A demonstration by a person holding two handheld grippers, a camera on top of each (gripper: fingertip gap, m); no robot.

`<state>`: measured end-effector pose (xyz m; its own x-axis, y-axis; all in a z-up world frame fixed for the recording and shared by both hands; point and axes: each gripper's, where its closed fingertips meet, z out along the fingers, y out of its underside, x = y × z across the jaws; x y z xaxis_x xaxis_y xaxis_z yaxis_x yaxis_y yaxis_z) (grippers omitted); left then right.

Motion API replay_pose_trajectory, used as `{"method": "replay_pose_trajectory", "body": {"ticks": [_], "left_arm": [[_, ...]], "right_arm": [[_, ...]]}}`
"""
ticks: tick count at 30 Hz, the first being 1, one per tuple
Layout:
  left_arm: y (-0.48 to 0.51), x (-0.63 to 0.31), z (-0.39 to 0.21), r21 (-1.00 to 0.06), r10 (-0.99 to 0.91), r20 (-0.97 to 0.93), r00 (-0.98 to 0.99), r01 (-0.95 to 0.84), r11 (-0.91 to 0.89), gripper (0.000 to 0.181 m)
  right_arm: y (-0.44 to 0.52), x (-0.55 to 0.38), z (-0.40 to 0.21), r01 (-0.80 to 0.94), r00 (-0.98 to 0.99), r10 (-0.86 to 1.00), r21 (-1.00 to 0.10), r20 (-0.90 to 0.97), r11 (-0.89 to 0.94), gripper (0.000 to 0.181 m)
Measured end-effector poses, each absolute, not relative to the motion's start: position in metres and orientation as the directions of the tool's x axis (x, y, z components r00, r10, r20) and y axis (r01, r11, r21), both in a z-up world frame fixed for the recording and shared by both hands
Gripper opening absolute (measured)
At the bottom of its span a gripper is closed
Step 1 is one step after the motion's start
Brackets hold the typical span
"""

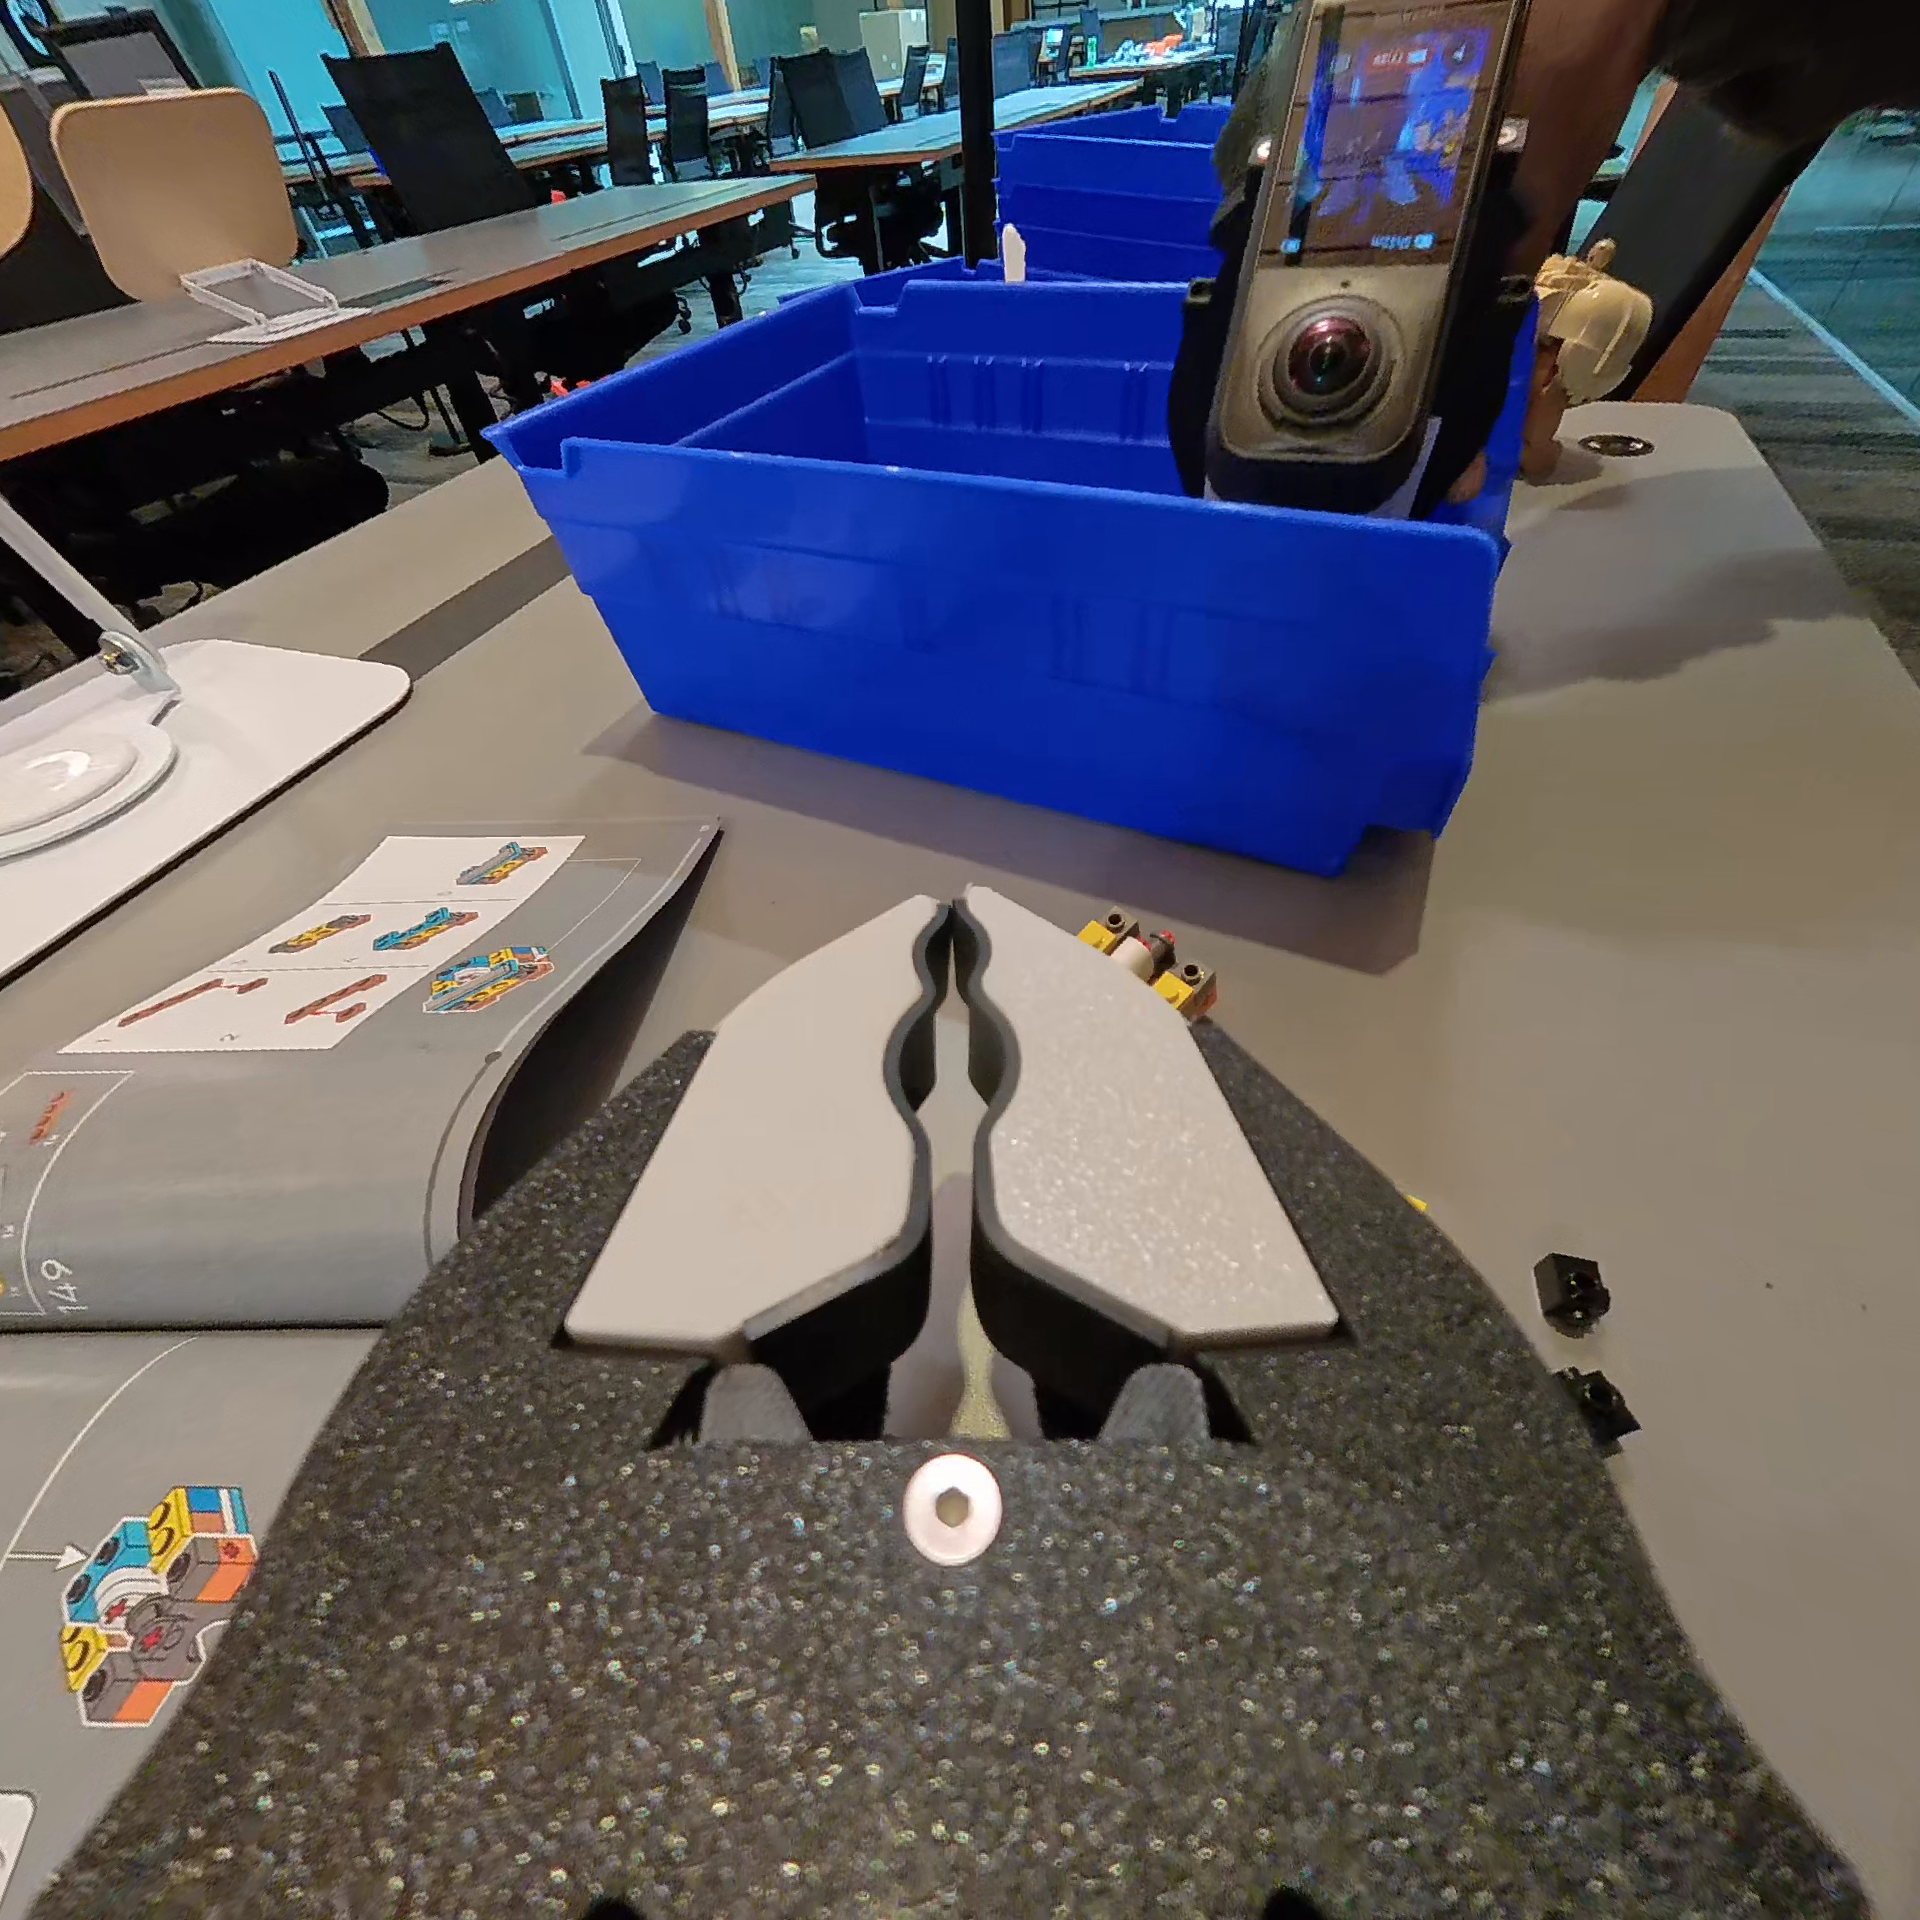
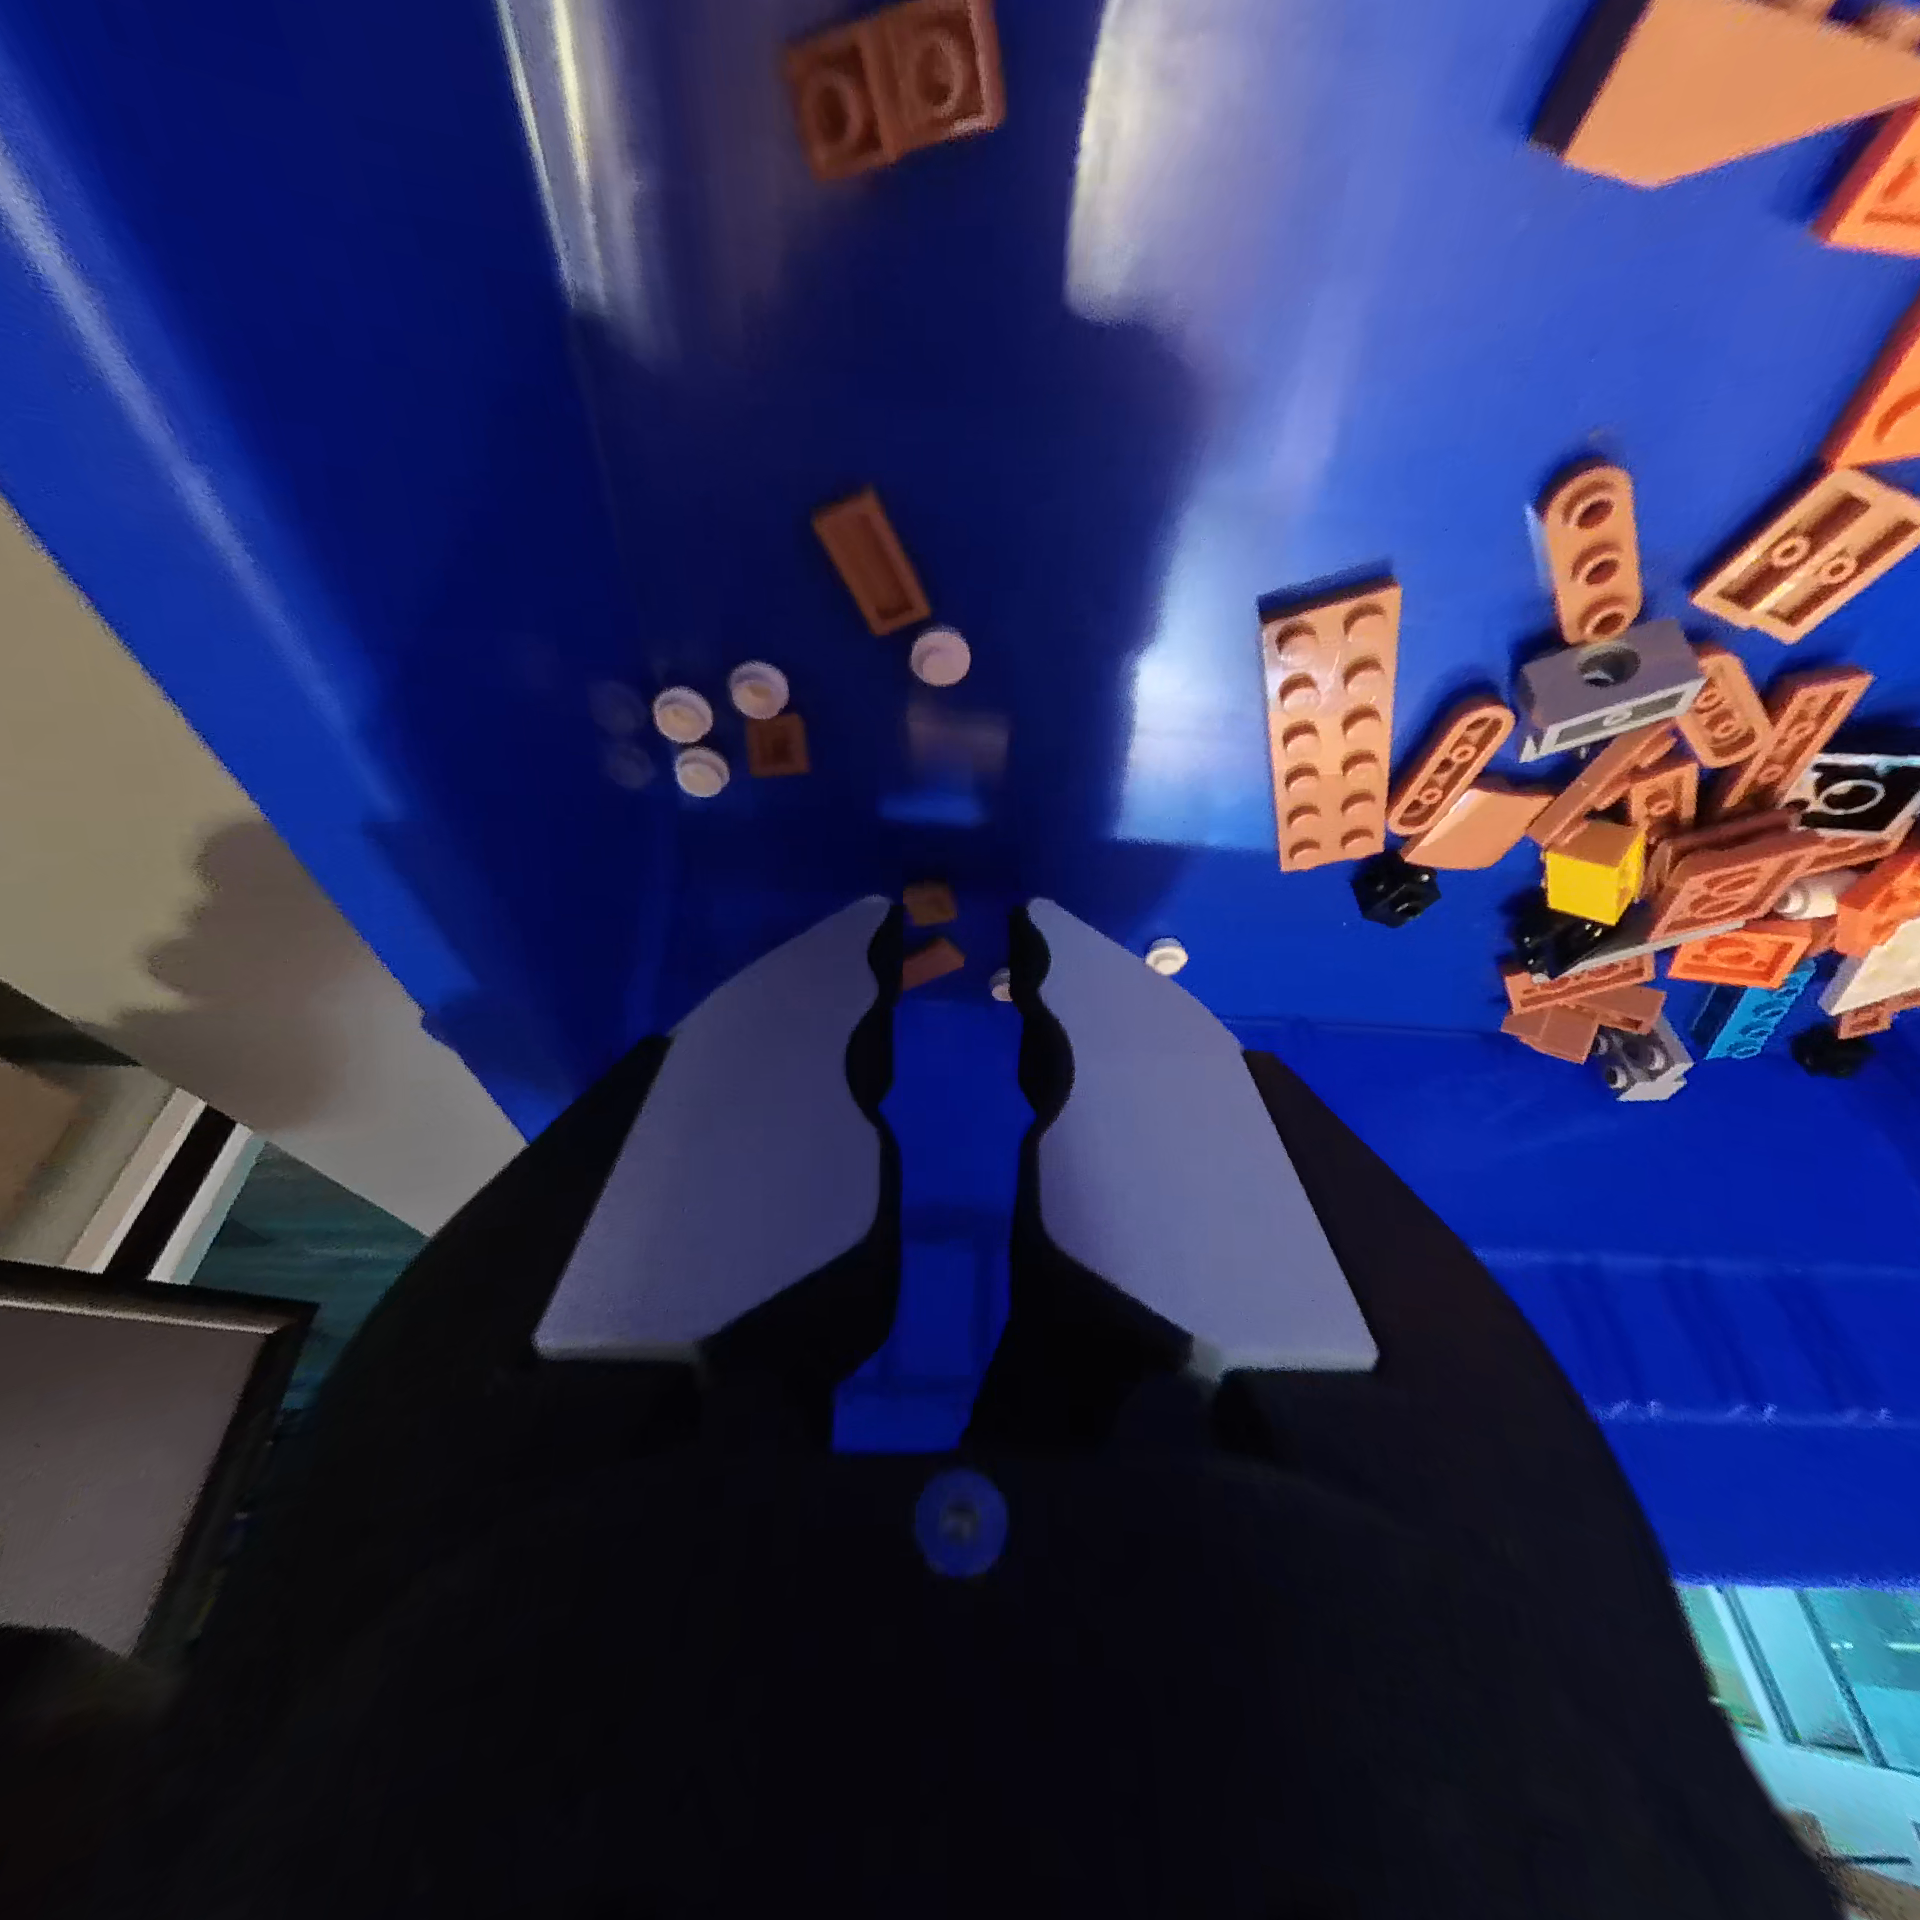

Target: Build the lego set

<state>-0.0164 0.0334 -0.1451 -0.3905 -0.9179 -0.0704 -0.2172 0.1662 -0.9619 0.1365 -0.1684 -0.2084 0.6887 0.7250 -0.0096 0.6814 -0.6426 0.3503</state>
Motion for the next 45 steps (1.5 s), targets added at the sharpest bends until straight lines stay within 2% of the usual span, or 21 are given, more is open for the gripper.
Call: {"method": "replay_pose_trajectory", "body": {"ticks": [4, 8, 10, 13, 15, 18, 21, 23, 26, 30, 36, 41, 45], "left_arm": [[0.033, -0.016, -0.145, -0.961, -0.917, -0.072, -0.392, -0.218, 0.168, 0.0], [0.034, -0.016, -0.145, -0.963, -0.918, -0.066, -0.391, -0.216, 0.161, 0.0], [0.034, -0.016, -0.144, -0.963, -0.918, -0.067, -0.39, -0.215, 0.161, 0.0], [0.033, -0.016, -0.144, -0.963, -0.917, -0.072, -0.393, -0.213, 0.166, 0.0], [0.033, -0.016, -0.145, -0.962, -0.917, -0.074, -0.392, -0.215, 0.169, 0.0], [0.034, -0.016, -0.144, -0.962, -0.919, -0.076, -0.388, -0.214, 0.17, 0.0], [0.035, -0.016, -0.144, -0.962, -0.921, -0.076, -0.383, -0.214, 0.168, 0.0], [0.036, -0.015, -0.144, -0.963, -0.922, -0.073, -0.38, -0.215, 0.165, 0.0], [0.036, -0.015, -0.144, -0.963, -0.923, -0.072, -0.377, -0.216, 0.163, 0.0], [0.039, -0.015, -0.145, -0.962, -0.927, -0.077, -0.367, -0.216, 0.166, 0.0], [0.039, -0.016, -0.14, -0.967, -0.928, -0.068, -0.366, -0.206, 0.152, 0.0], [0.039, -0.016, -0.139, -0.967, -0.928, -0.073, -0.366, -0.203, 0.156, 0.0], [0.04, -0.016, -0.14, -0.967, -0.93, -0.069, -0.362, -0.205, 0.152, 0.0]], "right_arm": [[-0.172, 0.138, -0.212, 0.673, 0.689, 0.725, 0.377, -0.007, -0.636, 0.02], [-0.176, 0.138, -0.212, 0.668, 0.693, 0.721, 0.388, -0.015, -0.635, 0.008], [-0.176, 0.141, -0.211, 0.659, 0.696, 0.718, 0.392, 0.006, -0.642, 0.008], [-0.172, 0.142, -0.202, 0.649, 0.707, 0.706, 0.358, 0.041, -0.671, 0.008], [-0.159, 0.131, -0.185, 0.65, 0.728, 0.682, 0.243, 0.076, -0.72, 0.007], [-0.133, 0.082, -0.145, 0.673, 0.739, 0.669, -0.062, 0.078, -0.737, 0.007], [-0.118, 0.012, -0.114, 0.669, 0.709, 0.704, -0.352, 0.039, -0.654, 0.007], [-0.111, -0.031, -0.111, 0.646, 0.683, 0.73, -0.482, 0.02, -0.592, 0.007], [-0.092, -0.077, -0.135, 0.585, 0.695, 0.719, -0.586, 0.005, -0.561, 0.007], [-0.067, -0.105, -0.176, 0.52, 0.759, 0.651, -0.62, 0.019, -0.588, 0.007], [-0.064, -0.104, -0.212, 0.586, 0.766, 0.634, -0.525, 0.108, -0.618, 0.01], [-0.069, -0.099, -0.206, 0.598, 0.759, 0.638, -0.525, 0.129, -0.606, 0.017], [-0.089, -0.085, -0.171, 0.564, 0.762, 0.643, -0.566, 0.077, -0.601, 0.018]]}}
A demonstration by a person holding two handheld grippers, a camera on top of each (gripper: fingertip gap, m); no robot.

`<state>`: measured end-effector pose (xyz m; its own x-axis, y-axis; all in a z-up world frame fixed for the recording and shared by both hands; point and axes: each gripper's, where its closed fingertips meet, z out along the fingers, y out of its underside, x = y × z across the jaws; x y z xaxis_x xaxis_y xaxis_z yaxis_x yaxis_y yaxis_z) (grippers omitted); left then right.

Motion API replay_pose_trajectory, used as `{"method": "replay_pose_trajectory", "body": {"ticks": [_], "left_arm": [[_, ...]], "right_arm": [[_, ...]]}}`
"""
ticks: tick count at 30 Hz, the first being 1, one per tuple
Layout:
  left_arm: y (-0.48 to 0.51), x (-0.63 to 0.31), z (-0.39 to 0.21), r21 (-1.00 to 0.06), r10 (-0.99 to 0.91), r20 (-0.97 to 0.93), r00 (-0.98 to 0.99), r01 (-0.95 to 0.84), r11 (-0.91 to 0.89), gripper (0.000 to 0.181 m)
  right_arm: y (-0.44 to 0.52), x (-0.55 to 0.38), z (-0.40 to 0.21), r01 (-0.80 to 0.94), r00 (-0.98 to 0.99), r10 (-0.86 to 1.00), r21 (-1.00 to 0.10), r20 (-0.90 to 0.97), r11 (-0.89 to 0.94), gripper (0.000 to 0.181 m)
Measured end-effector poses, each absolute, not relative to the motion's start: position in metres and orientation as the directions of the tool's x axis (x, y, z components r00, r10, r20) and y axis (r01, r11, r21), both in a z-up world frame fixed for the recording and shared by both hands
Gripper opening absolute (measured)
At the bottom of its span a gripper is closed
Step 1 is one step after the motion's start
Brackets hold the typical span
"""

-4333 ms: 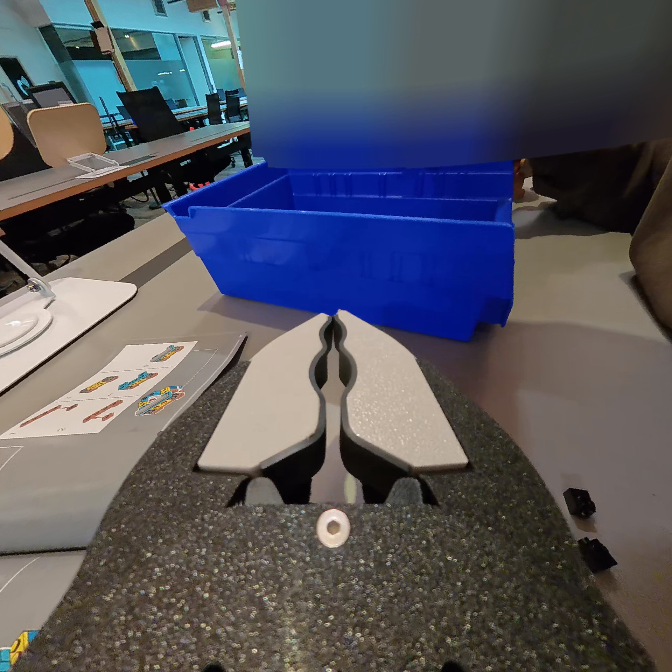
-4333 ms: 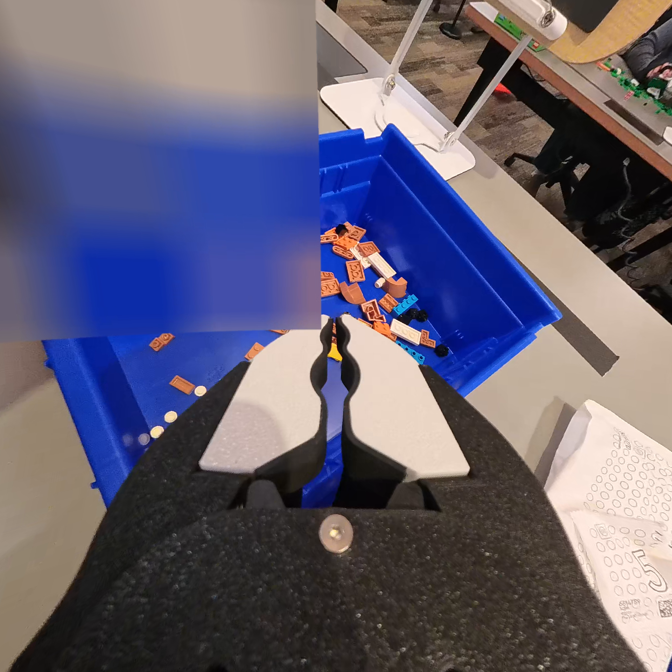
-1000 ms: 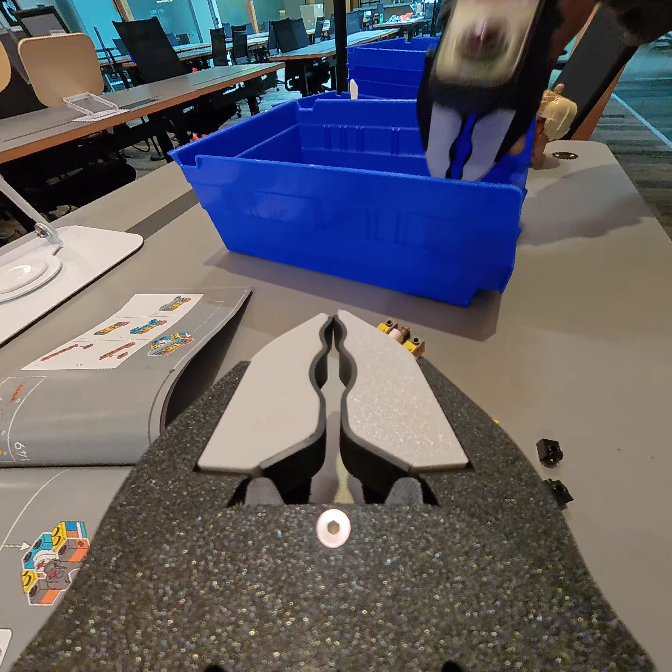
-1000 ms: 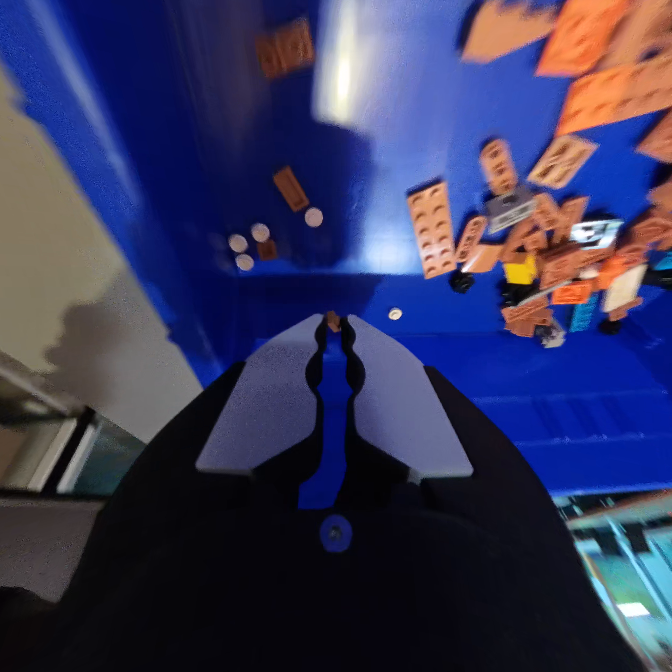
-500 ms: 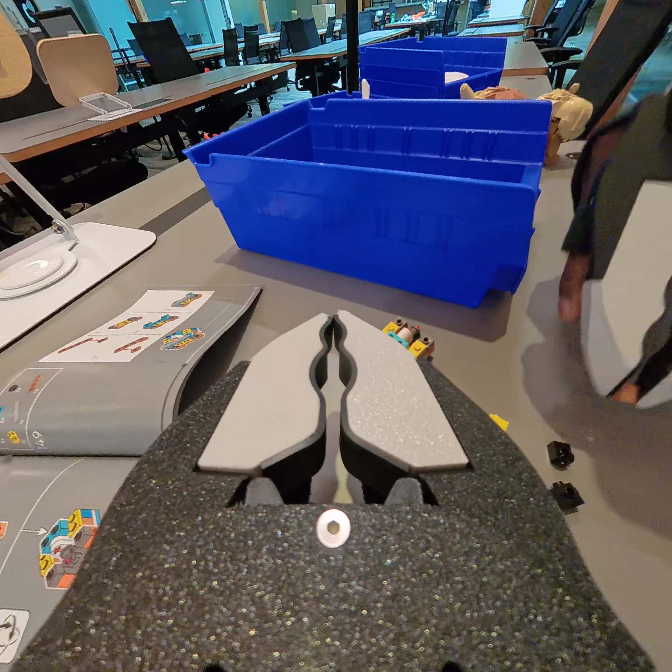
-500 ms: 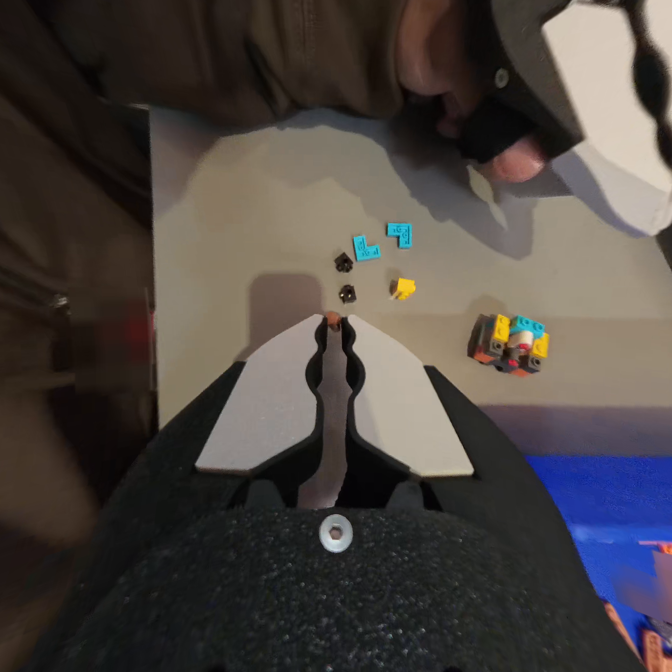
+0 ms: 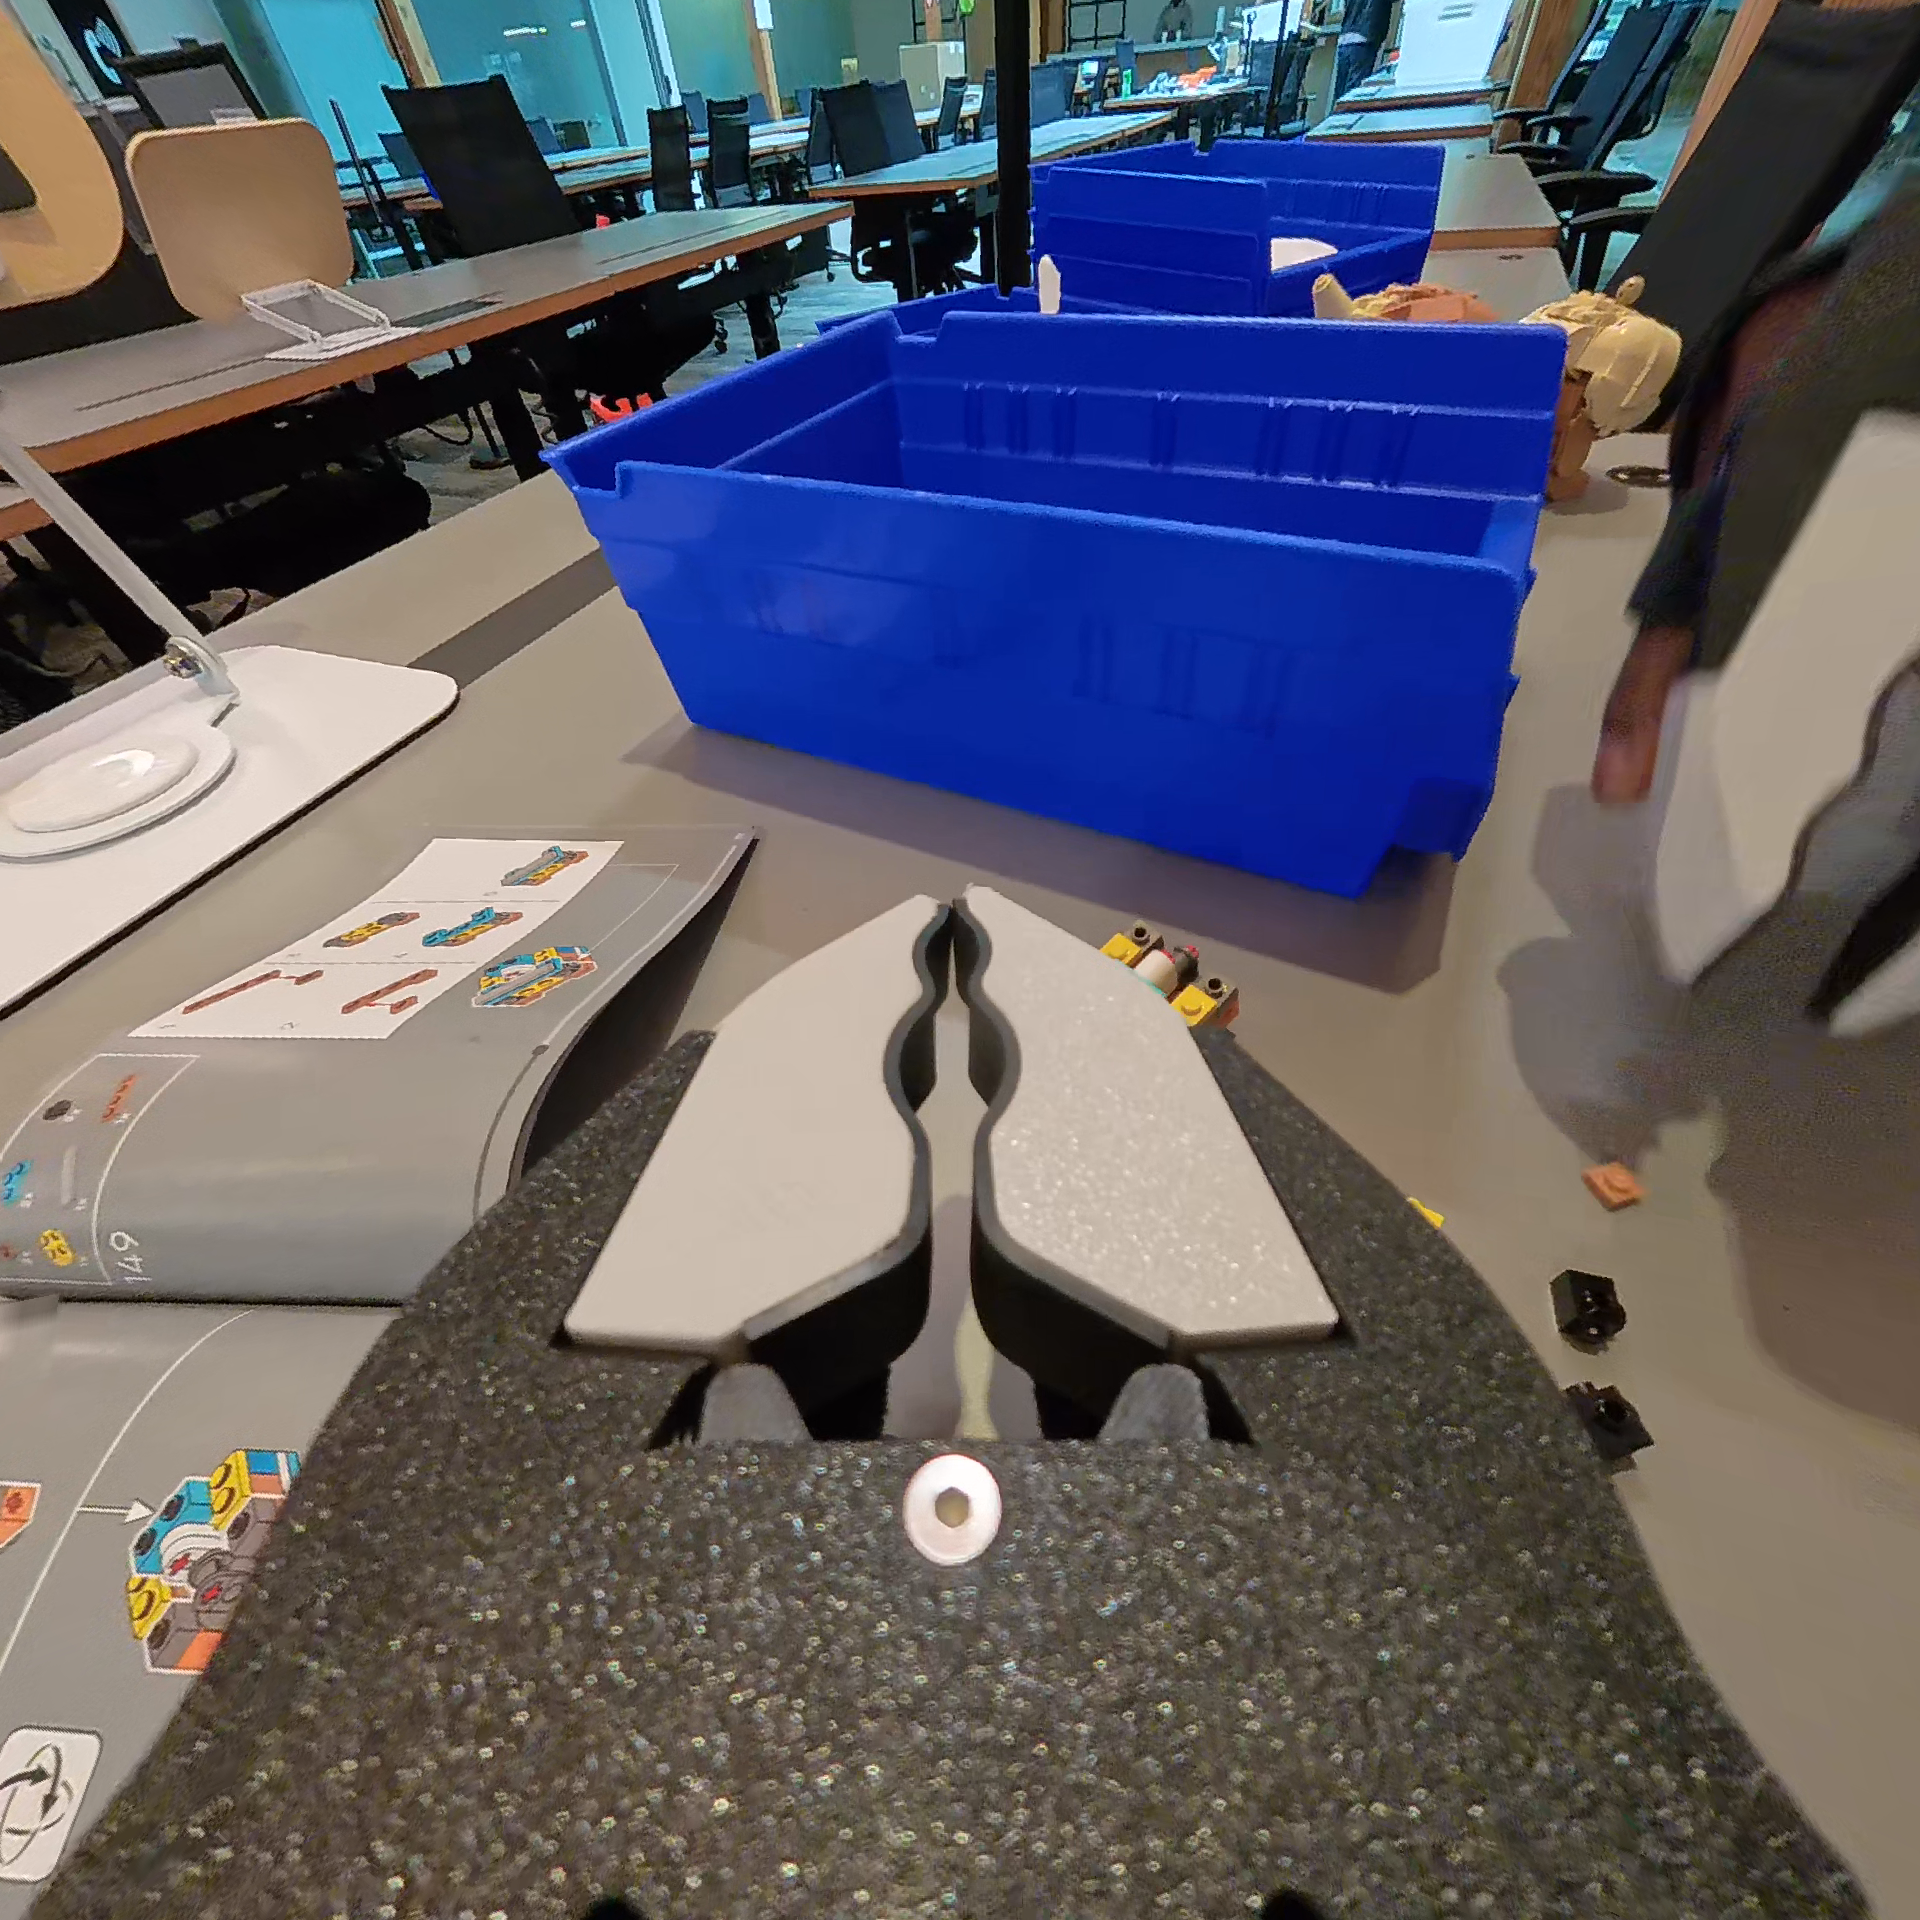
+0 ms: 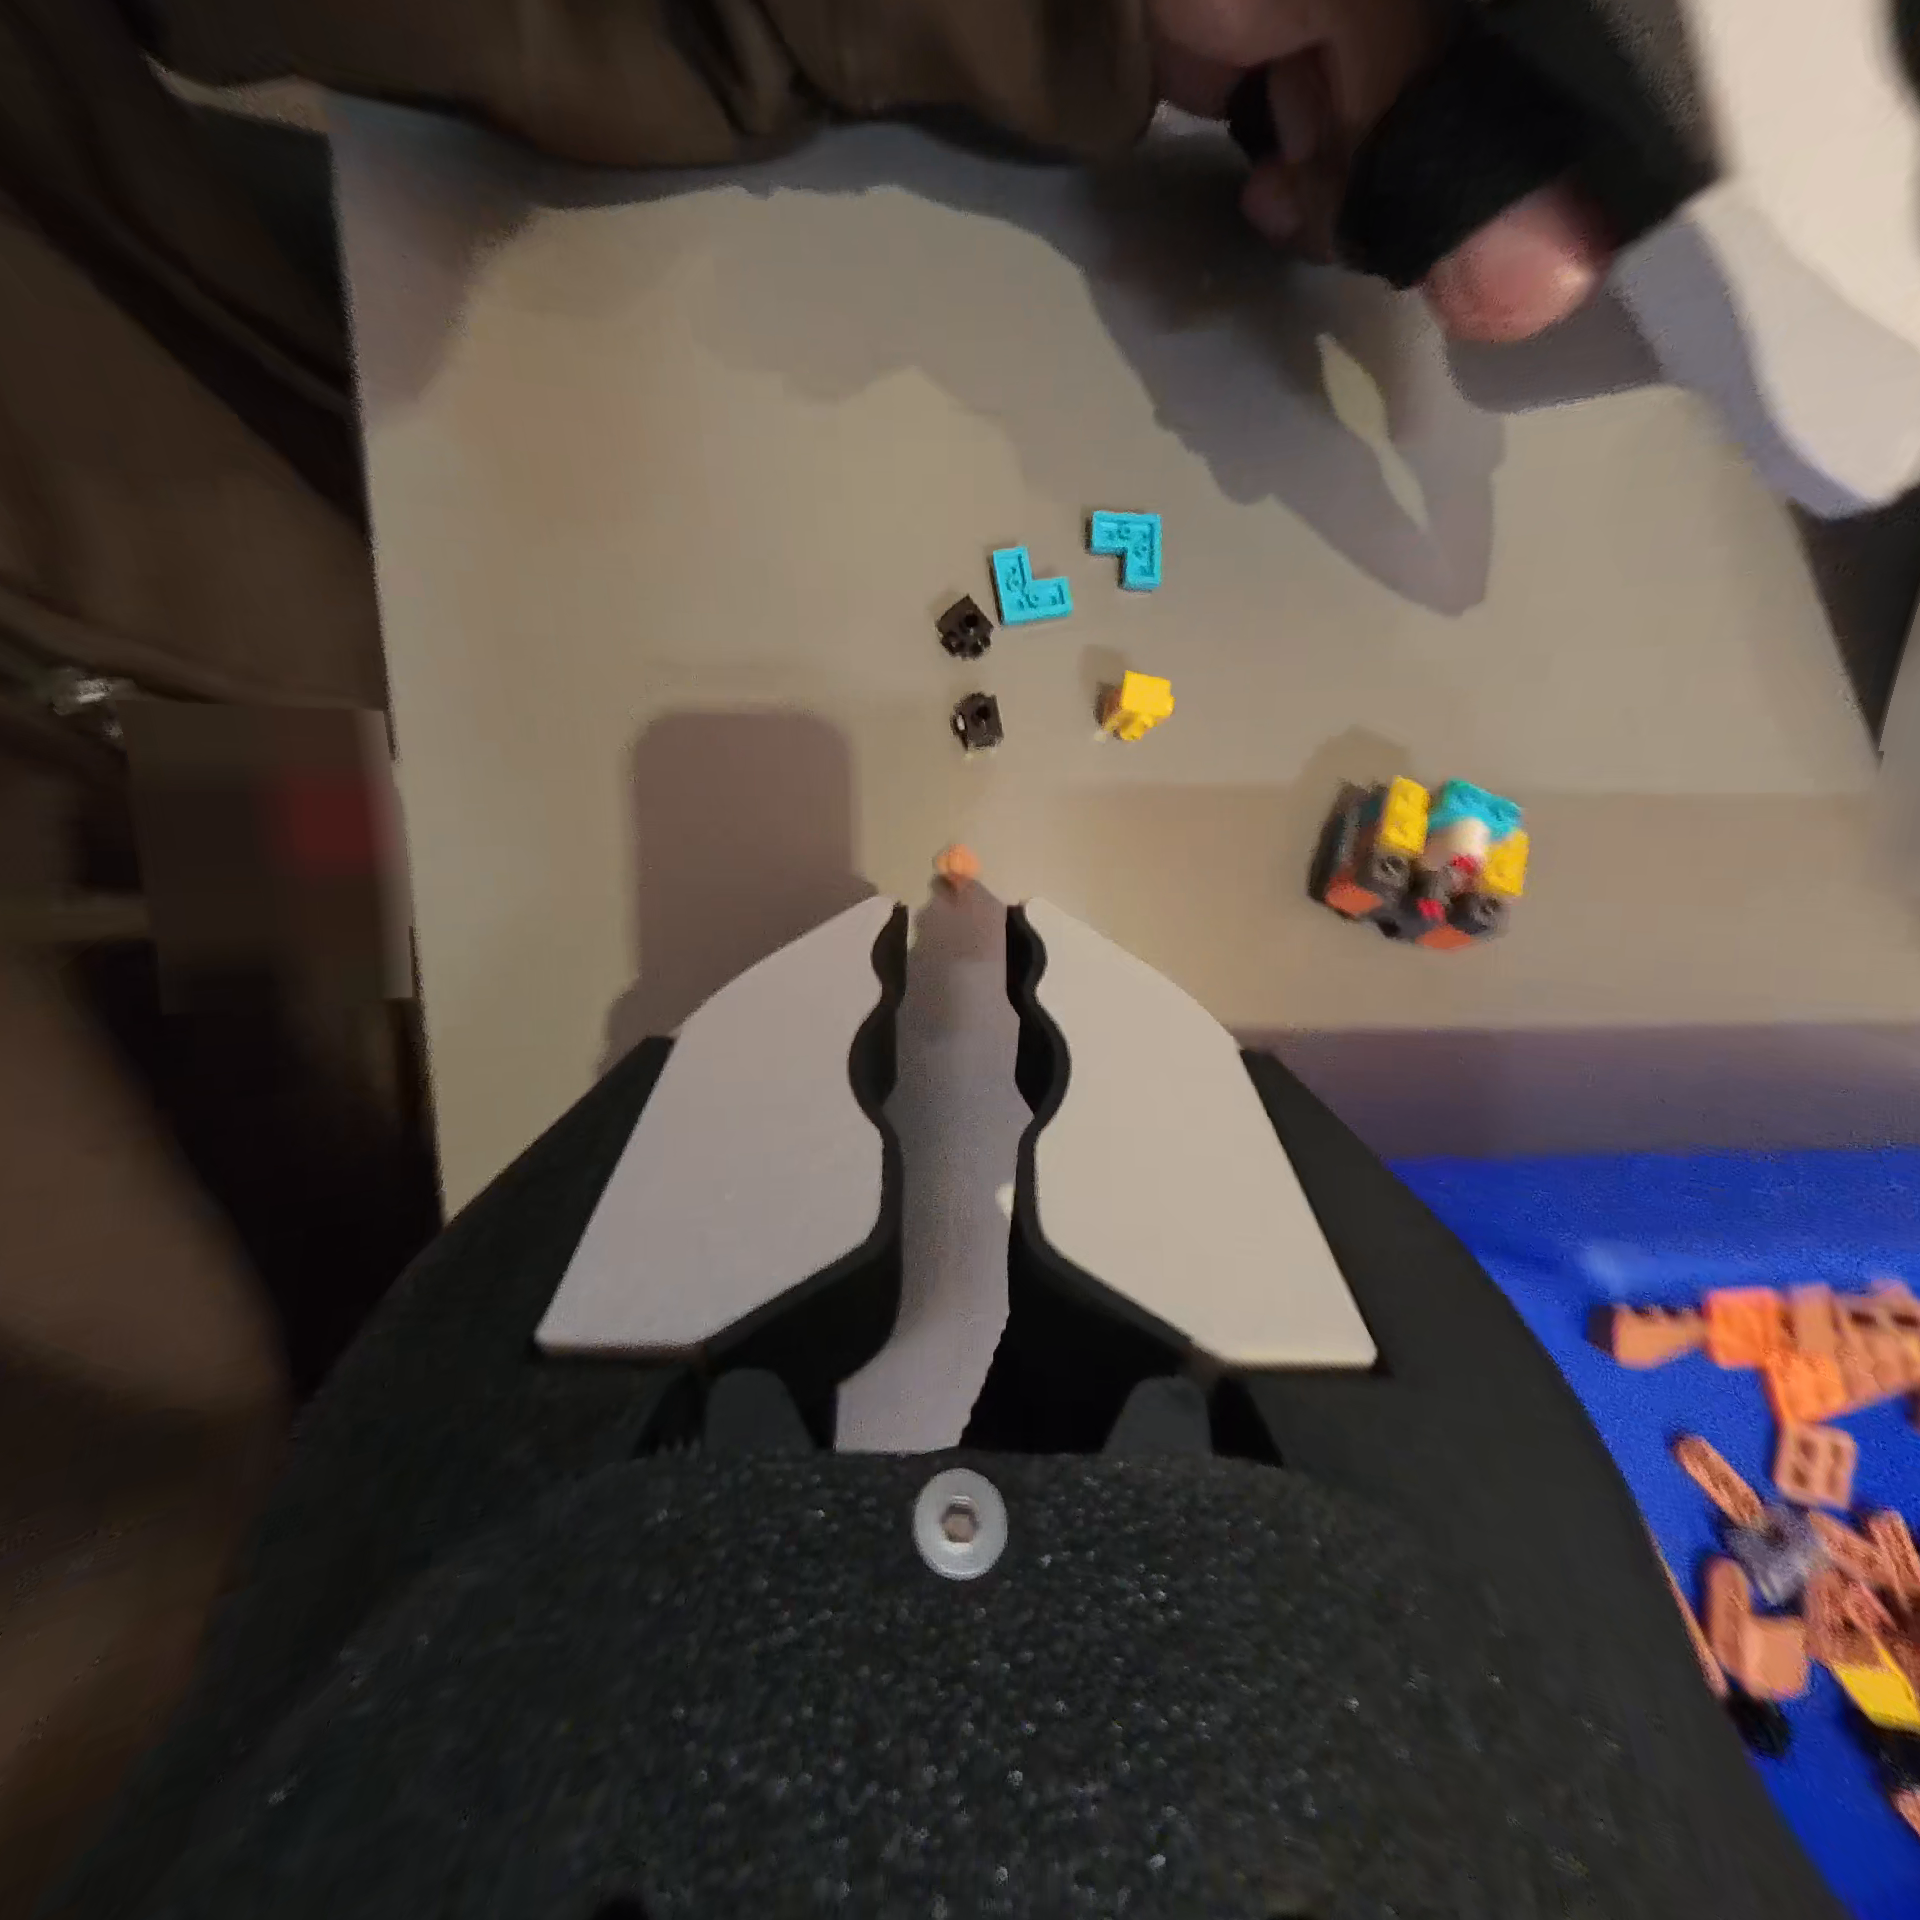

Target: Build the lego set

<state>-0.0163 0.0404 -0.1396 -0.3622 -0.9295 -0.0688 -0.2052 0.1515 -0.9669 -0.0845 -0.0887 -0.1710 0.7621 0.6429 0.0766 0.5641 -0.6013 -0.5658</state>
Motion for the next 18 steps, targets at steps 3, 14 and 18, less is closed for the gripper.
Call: {"method": "replay_pose_trajectory", "body": {"ticks": [3, 14, 18], "left_arm": [[0.04, -0.016, -0.141, -0.966, -0.929, -0.061, -0.365, -0.211, 0.147, 0.0], [0.042, -0.016, -0.143, -0.966, -0.93, -0.054, -0.364, -0.217, 0.142, 0.0], [0.045, -0.016, -0.143, -0.967, -0.932, -0.038, -0.36, -0.221, 0.125, 0.0]], "right_arm": [[-0.107, -0.035, -0.138, 0.563, 0.788, 0.605, -0.536, 0.118, -0.629, 0.018], [-0.136, 0.095, -0.167, 0.752, 0.658, 0.738, -0.074, 0.152, -0.655, 0.018], [-0.143, 0.09, -0.179, 0.855, 0.518, 0.854, -0.044, 0.056, -0.516, 0.018]]}}
